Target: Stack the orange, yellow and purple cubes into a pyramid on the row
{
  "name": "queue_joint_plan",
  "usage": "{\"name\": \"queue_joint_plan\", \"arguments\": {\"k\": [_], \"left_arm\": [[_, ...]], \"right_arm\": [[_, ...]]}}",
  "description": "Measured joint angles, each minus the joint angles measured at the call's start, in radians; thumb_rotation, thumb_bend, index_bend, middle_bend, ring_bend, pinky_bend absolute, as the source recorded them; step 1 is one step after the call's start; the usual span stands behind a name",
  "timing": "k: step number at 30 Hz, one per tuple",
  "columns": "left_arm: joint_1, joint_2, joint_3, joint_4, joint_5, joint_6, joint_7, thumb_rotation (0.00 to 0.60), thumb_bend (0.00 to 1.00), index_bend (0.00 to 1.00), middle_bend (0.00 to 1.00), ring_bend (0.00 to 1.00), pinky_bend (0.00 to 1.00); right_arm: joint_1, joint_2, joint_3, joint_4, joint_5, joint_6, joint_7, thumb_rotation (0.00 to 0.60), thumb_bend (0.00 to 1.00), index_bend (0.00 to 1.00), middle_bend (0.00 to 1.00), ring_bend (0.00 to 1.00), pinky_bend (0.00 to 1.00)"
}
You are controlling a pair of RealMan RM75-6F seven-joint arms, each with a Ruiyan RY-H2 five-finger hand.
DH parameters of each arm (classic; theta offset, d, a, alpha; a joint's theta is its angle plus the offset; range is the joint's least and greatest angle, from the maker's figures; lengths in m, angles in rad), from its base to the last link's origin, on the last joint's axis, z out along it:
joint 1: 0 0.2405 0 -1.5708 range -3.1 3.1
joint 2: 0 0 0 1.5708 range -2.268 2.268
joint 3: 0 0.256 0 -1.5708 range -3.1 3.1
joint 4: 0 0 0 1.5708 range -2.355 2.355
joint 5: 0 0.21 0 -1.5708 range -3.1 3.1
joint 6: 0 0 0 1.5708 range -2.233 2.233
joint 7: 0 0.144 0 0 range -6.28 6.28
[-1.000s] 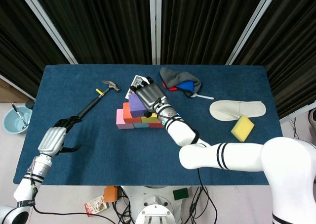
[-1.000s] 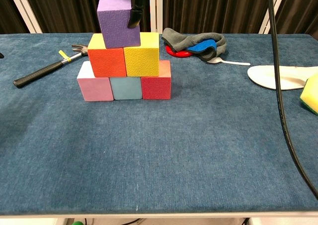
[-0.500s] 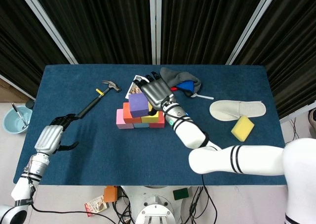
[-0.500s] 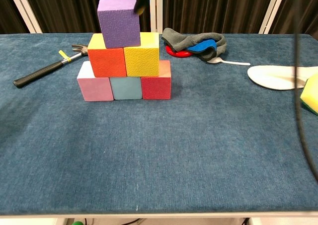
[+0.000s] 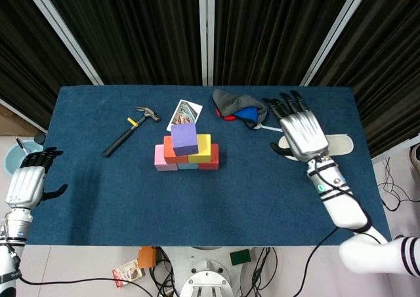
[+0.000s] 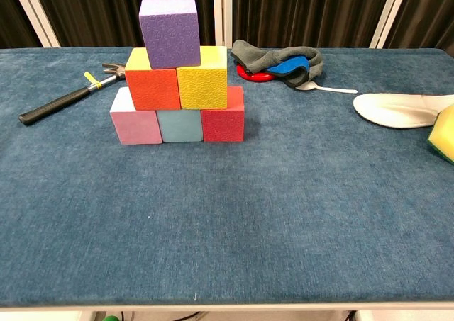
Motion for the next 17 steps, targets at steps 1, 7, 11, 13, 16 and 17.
{"name": "queue_joint_plan", "arguments": {"k": [1,7,11,13,16,17], "left_arm": [[0.008,0.002,0.002,0.000,0.004,0.014,-0.002,0.600,0.17,0.19,0.13,0.14,0.13],[0.080,0.009,0.032,-0.005,0.058,0.122,-0.006,0.600,0.17,0.19,0.13,0.14,0.12],[0.127,0.001,0.059,-0.016,0.099,0.178,0.005,0.600,0.17,0.19,0.13,0.14,0.12],[0.147,-0.007,0.073,-0.023,0.117,0.201,0.010,0.600,0.17,0.19,0.13,0.14,0.12],[0.168,-0.018,0.085,-0.031,0.137,0.225,0.019,0.600,0.17,0.19,0.13,0.14,0.12],[0.173,-0.021,0.088,-0.033,0.142,0.230,0.023,0.600,0.17,0.19,0.13,0.14,0.12]], "right_arm": [[-0.043,0.004,-0.020,0.005,-0.053,0.026,0.023,0.600,0.22,0.08,0.11,0.03,0.06],[-0.336,-0.005,-0.153,0.117,-0.355,0.188,0.214,0.600,0.22,0.06,0.06,0.00,0.00],[-0.500,-0.053,-0.204,0.249,-0.467,0.289,0.332,0.600,0.22,0.05,0.06,0.00,0.00],[-0.558,-0.081,-0.216,0.303,-0.499,0.322,0.369,0.600,0.22,0.05,0.06,0.00,0.00],[-0.633,-0.123,-0.221,0.372,-0.539,0.364,0.402,0.600,0.22,0.05,0.06,0.00,0.00],[-0.653,-0.136,-0.219,0.393,-0.556,0.379,0.413,0.600,0.22,0.05,0.06,0.00,0.00]]}}
